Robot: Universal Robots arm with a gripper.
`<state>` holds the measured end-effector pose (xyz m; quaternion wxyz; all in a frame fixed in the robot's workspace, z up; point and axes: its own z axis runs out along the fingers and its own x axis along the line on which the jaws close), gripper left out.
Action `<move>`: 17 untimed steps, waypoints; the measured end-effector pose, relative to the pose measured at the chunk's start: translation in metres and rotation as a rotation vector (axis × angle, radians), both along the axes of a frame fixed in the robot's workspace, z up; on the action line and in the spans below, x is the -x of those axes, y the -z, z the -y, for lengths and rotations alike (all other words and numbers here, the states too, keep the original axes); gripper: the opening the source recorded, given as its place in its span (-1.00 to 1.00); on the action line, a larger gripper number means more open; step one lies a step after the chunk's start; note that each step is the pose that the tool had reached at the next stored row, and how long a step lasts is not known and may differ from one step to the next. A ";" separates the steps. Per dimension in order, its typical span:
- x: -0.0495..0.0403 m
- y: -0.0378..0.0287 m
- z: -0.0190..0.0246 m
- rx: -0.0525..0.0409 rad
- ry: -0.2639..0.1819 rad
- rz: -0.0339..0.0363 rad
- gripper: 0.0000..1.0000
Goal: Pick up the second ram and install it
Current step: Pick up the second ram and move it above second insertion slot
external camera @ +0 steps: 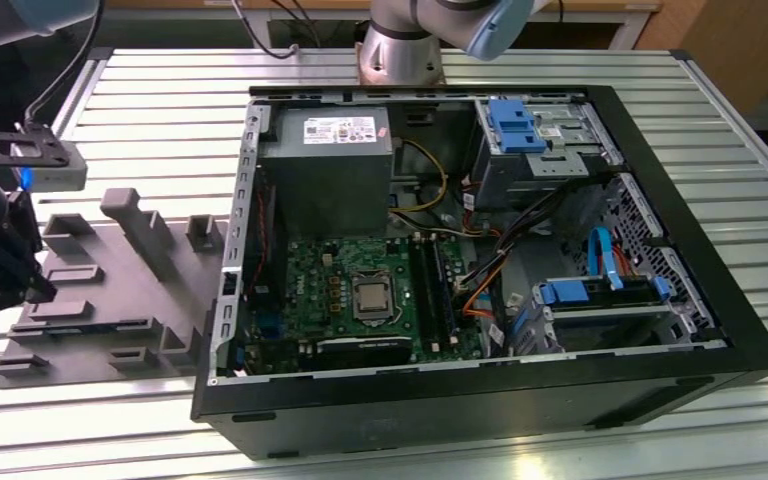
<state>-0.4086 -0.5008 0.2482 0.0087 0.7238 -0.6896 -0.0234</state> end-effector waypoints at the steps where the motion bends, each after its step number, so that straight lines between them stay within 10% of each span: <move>1: -0.0001 0.0007 0.0003 0.0000 0.005 0.0000 -0.79; 17: -0.0027 0.0110 0.0039 0.0000 0.076 -0.0001 -0.79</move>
